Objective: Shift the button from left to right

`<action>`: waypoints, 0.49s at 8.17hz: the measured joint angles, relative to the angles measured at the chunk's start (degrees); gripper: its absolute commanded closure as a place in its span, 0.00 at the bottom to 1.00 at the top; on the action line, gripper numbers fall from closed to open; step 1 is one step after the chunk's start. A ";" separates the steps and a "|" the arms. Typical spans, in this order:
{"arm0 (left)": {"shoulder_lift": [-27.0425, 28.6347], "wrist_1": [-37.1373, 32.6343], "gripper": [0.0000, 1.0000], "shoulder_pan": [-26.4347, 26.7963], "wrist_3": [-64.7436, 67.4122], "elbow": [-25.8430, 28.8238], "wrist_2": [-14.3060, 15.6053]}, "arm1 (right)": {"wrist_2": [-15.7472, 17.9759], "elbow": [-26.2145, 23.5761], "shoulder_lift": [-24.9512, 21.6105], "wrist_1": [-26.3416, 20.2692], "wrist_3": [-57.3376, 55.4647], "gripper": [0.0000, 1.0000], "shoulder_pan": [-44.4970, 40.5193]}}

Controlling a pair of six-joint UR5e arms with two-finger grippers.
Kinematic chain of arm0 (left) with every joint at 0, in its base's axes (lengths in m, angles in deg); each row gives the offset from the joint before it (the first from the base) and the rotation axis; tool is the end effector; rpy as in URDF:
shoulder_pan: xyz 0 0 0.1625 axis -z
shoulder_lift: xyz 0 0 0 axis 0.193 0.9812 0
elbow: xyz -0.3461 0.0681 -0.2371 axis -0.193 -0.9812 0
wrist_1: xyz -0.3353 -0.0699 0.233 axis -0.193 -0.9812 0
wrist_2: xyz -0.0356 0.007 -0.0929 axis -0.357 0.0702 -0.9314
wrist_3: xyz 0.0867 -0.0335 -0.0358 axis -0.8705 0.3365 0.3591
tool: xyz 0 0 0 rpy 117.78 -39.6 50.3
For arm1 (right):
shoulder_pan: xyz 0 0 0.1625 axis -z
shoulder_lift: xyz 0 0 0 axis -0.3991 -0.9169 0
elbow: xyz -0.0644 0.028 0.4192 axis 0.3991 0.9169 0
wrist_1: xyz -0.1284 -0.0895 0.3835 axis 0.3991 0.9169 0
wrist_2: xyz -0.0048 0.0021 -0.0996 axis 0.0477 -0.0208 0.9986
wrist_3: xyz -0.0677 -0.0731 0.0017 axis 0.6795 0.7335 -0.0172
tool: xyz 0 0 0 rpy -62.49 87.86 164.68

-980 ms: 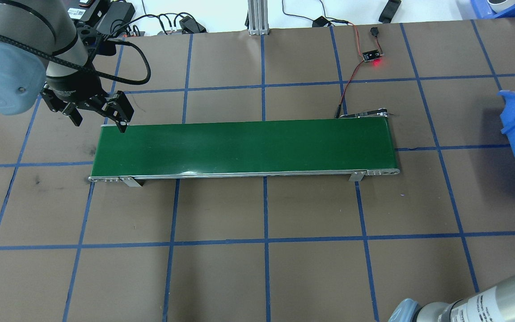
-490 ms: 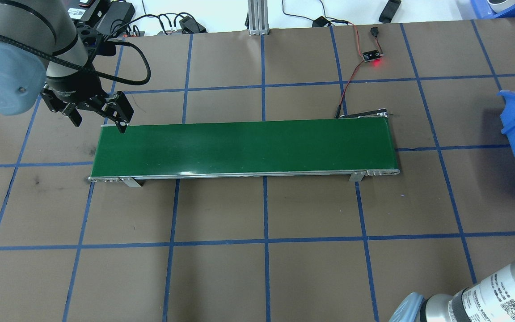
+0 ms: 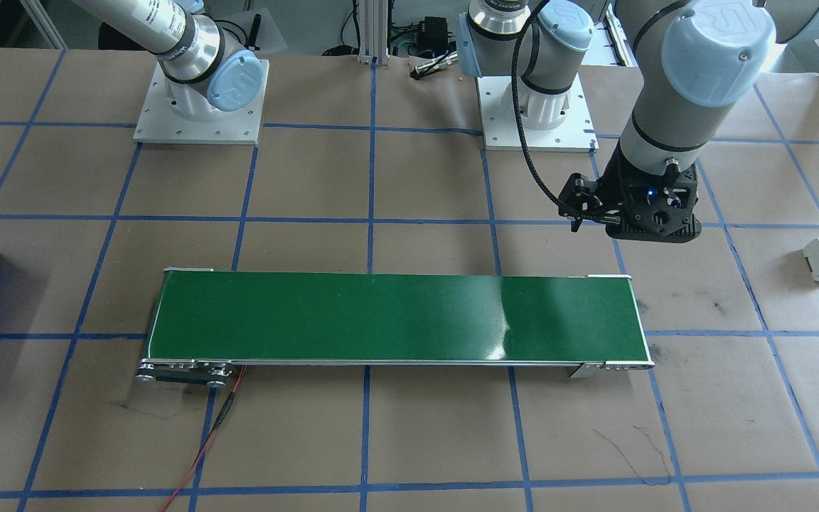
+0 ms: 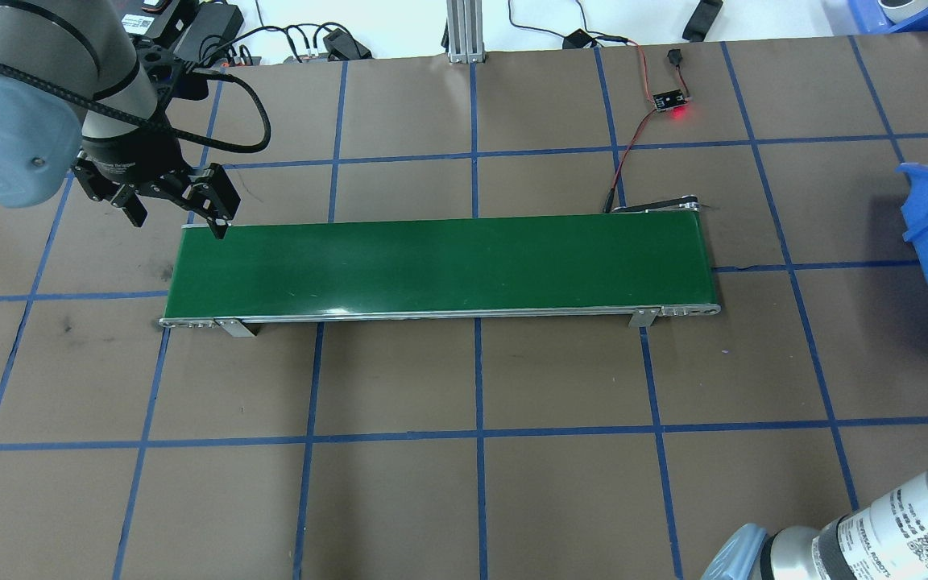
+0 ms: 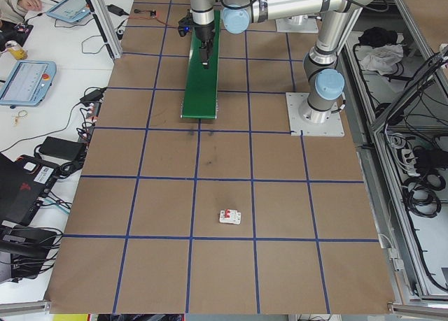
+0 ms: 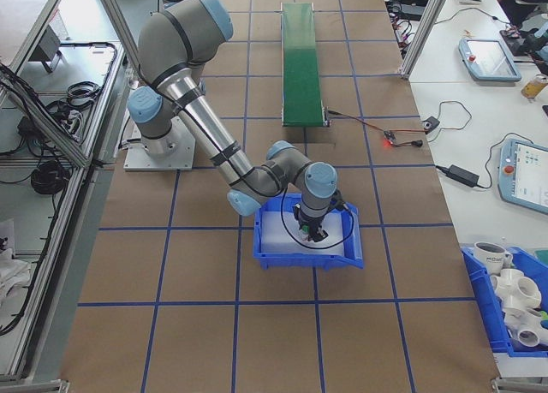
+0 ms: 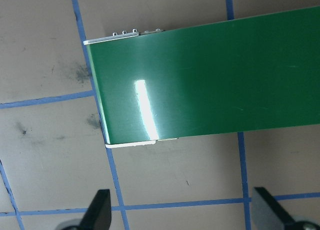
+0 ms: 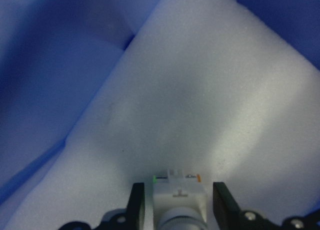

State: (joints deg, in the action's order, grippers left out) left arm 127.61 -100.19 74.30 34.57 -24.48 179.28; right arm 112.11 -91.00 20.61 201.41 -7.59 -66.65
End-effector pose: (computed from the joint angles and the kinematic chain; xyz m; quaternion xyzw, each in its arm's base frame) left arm -0.0775 -0.5165 0.4238 0.0681 0.9944 0.0420 0.0697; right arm -0.3823 -0.5341 0.2181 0.2968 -0.9543 -0.0114 0.0324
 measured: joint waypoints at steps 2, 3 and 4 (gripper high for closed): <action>-0.01 0.00 0.00 0.00 0.00 0.00 -0.06 | 0.08 0.03 -2.74 -1.04 0.97 0.00 0.20; -0.01 0.00 0.00 0.00 0.00 0.00 -0.08 | -0.04 0.28 -5.34 -3.67 1.36 0.00 0.21; -0.01 0.00 0.00 0.00 0.00 0.00 -0.08 | -0.09 0.70 -8.00 -7.30 1.62 0.00 0.24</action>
State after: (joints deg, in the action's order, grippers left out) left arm 127.60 -100.18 74.30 34.57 -24.48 179.20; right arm 112.02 -90.30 12.60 194.11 -5.97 -66.41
